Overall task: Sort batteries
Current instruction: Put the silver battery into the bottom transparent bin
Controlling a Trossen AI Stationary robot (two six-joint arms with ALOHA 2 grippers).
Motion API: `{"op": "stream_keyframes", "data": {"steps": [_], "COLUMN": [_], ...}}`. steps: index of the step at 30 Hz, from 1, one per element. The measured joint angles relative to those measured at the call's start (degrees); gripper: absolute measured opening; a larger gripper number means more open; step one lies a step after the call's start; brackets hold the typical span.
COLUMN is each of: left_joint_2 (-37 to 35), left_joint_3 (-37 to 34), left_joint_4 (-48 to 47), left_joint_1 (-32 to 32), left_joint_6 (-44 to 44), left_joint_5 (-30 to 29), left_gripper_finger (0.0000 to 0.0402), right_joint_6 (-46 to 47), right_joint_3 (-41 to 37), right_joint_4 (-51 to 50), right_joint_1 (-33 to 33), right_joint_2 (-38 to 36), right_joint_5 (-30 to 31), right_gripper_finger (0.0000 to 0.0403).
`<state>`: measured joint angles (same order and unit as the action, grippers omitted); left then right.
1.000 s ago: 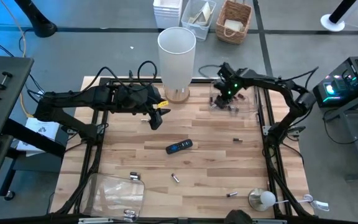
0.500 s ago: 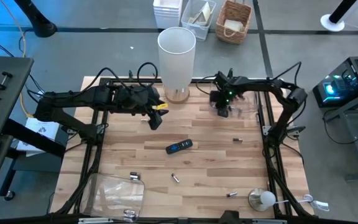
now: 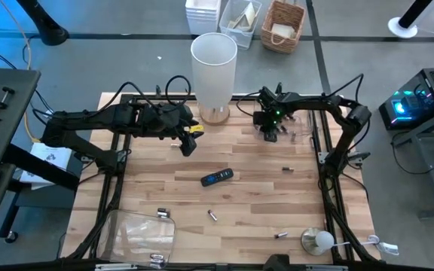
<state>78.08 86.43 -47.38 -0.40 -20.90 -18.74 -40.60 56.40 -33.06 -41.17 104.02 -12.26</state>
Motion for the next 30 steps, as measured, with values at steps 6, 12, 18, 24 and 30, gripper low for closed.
{"op": "stream_keyframes", "data": {"steps": [6, 12, 18, 24, 30], "left_joint_2": [0.0, -0.6, -3.9, -8.3, -11.0], "left_joint_3": [0.0, 0.0, 0.0, 0.0, 0.0], "left_joint_4": [1.0, 4.0, 7.5, 6.7, 3.0], "left_joint_1": [0.0, 0.0, 0.0, -0.4, -2.0], "left_joint_6": [1.7, 2.8, 5.6, 5.4, 4.5], "left_joint_5": [-0.4, -0.4, -0.4, 0.1, 0.1], "left_gripper_finger": [0.0193, 0.0193, 0.0193, 0.0193, 0.0193], "right_joint_6": [4.8, 8.8, 10.3, 16.8, 28.7], "right_joint_3": [0.9, 2.5, 6.6, 9.9, 10.9], "right_joint_4": [-1.6, -3.6, -10.4, -12.6, -7.3], "right_joint_1": [0.5, 1.2, 0.9, 1.9, 10.3], "right_joint_2": [-0.2, -4.0, -11.2, -20.5, -27.1], "right_joint_5": [2.4, 5.9, 6.5, 6.2, 3.0], "right_gripper_finger": [0.003, 0.003, 0.003, 0.003, 0.0003]}}
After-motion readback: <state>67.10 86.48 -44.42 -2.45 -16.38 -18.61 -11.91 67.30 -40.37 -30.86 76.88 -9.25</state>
